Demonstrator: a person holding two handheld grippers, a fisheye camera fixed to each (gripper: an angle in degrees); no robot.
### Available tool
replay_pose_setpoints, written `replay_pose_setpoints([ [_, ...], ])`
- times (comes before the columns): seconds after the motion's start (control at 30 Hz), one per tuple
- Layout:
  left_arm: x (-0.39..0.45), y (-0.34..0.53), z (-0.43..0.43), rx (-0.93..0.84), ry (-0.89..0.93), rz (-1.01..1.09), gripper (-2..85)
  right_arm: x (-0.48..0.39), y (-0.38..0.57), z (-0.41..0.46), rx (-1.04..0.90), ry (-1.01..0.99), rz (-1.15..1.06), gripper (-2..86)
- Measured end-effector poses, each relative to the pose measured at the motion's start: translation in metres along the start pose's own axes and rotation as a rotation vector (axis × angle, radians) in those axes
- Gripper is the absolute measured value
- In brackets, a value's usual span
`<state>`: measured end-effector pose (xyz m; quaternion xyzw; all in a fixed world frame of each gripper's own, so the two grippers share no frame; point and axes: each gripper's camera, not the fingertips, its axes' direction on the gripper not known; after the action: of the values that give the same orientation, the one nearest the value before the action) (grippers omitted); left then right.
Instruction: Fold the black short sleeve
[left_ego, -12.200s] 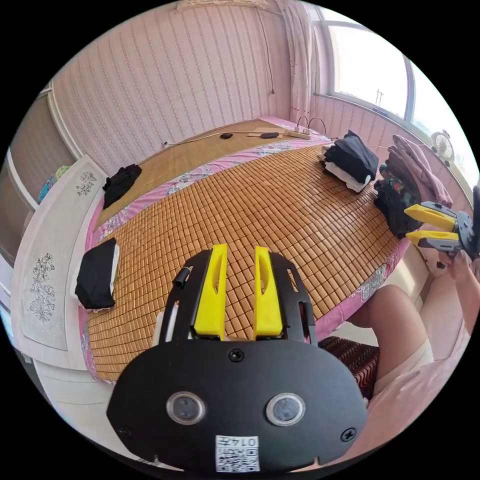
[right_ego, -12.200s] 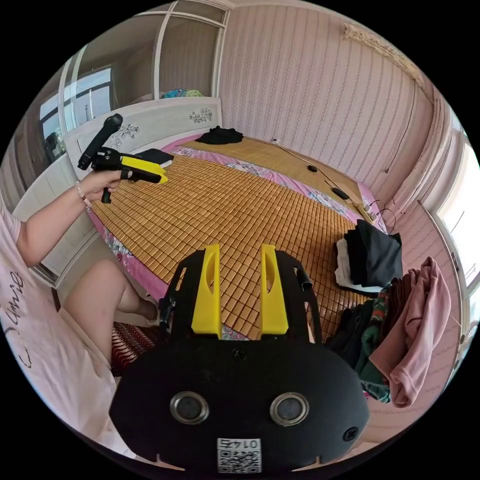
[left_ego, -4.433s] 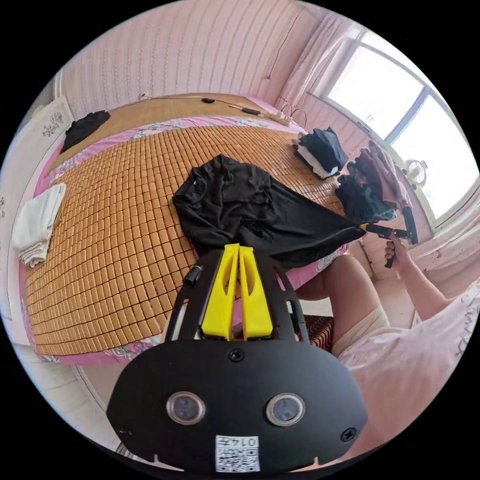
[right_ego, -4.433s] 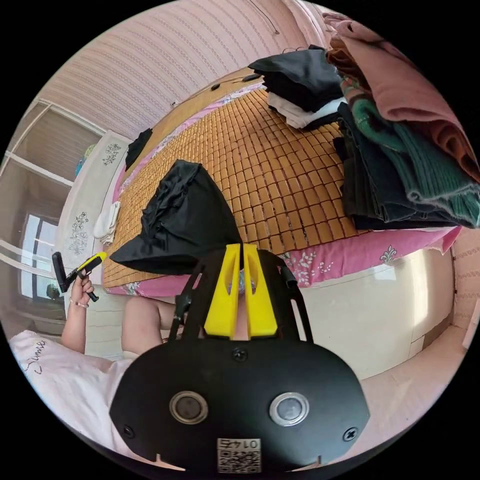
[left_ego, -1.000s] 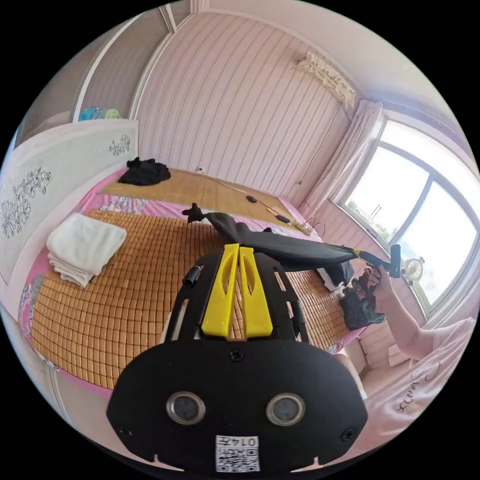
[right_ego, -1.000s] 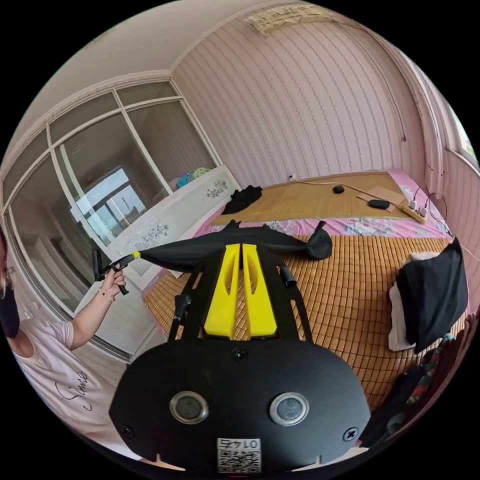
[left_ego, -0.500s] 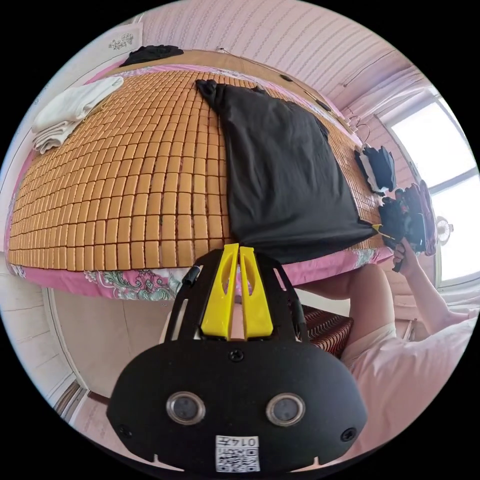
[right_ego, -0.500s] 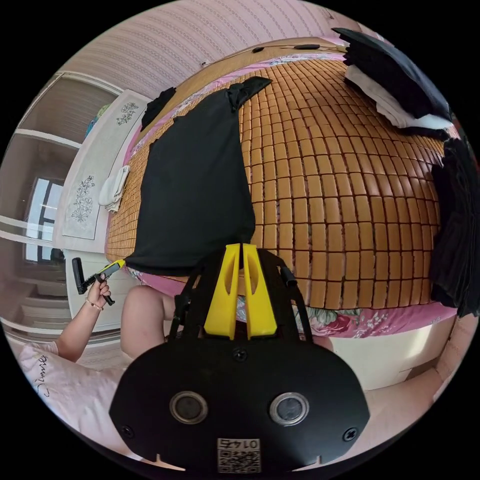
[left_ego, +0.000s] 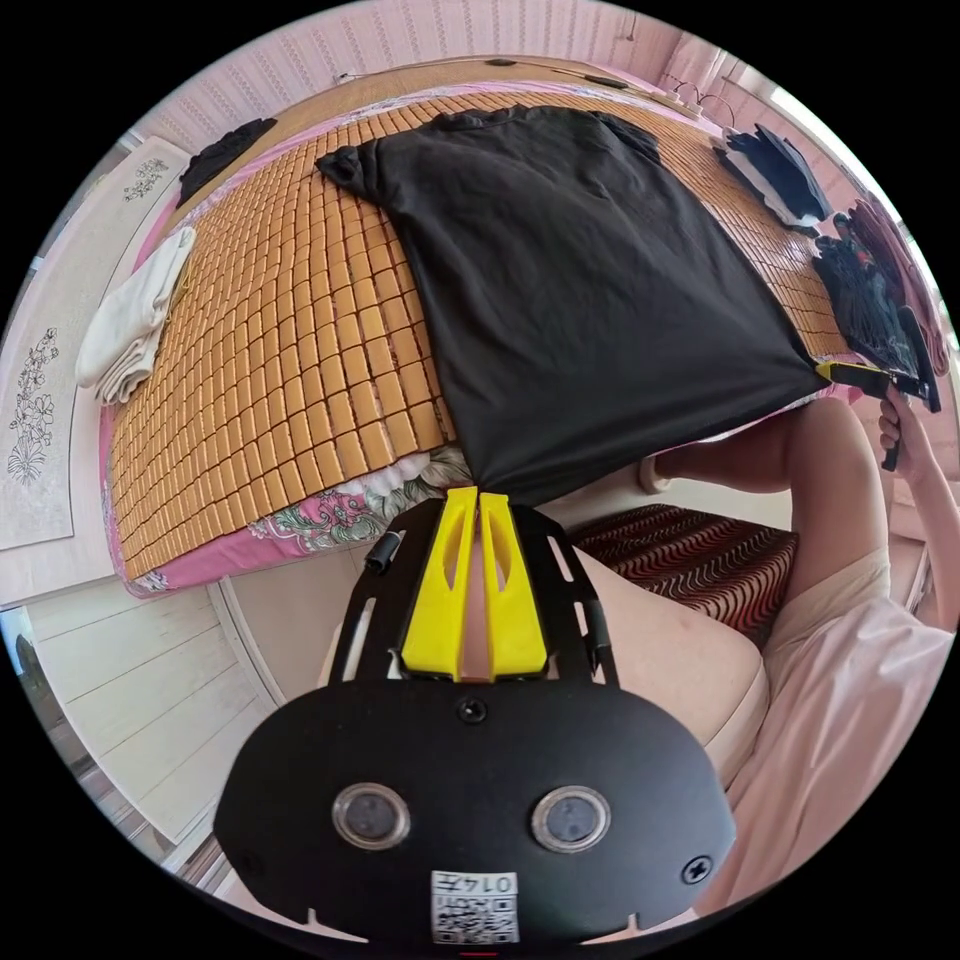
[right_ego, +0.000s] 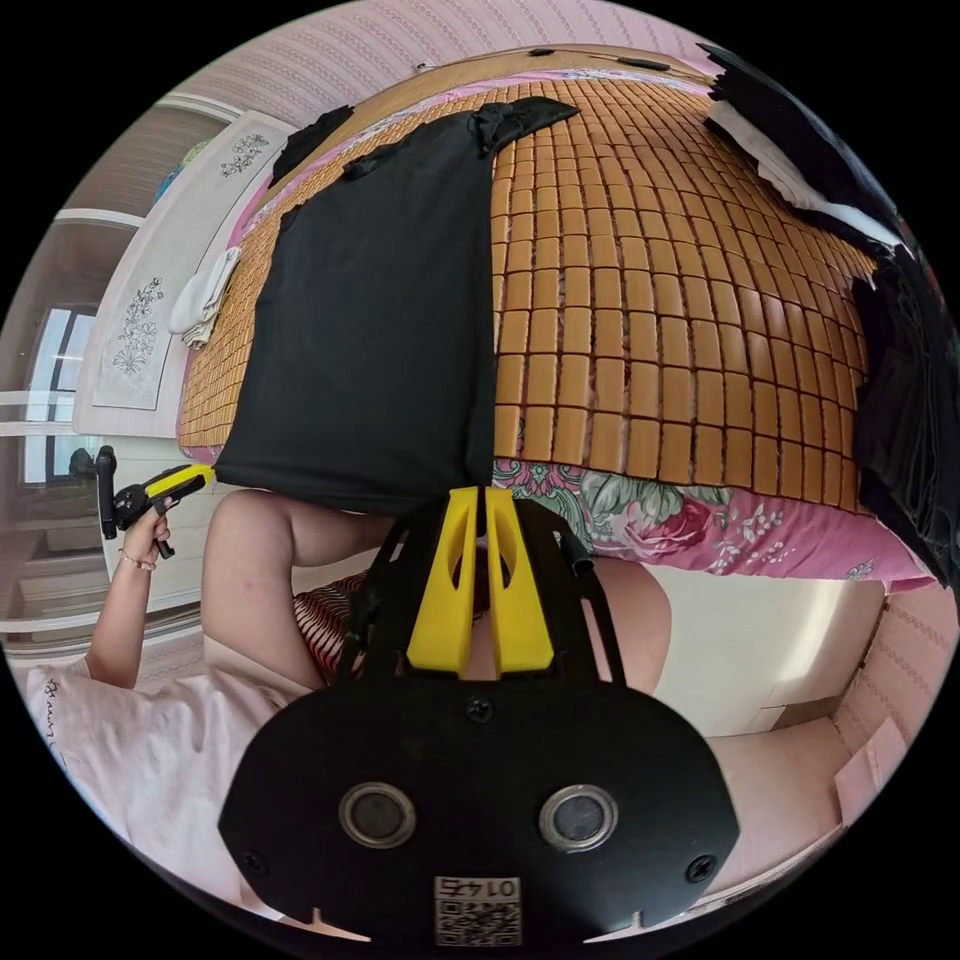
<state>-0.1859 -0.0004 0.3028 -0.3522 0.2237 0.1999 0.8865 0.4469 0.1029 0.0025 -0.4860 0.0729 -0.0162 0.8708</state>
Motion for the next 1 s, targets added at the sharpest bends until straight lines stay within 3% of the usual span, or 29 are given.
replay_pose_setpoints([
  [0.77,-0.061,-0.011,0.126,0.001,0.063,-0.051,-0.4,-0.013,0.004,0.002,-0.074,0.158,-0.037,-0.9],
  [1.0,-0.065,-0.047,0.139,0.068,0.089,-0.007,-0.1,-0.016,0.01,-0.014,-0.006,0.157,-0.079,0.2],
])
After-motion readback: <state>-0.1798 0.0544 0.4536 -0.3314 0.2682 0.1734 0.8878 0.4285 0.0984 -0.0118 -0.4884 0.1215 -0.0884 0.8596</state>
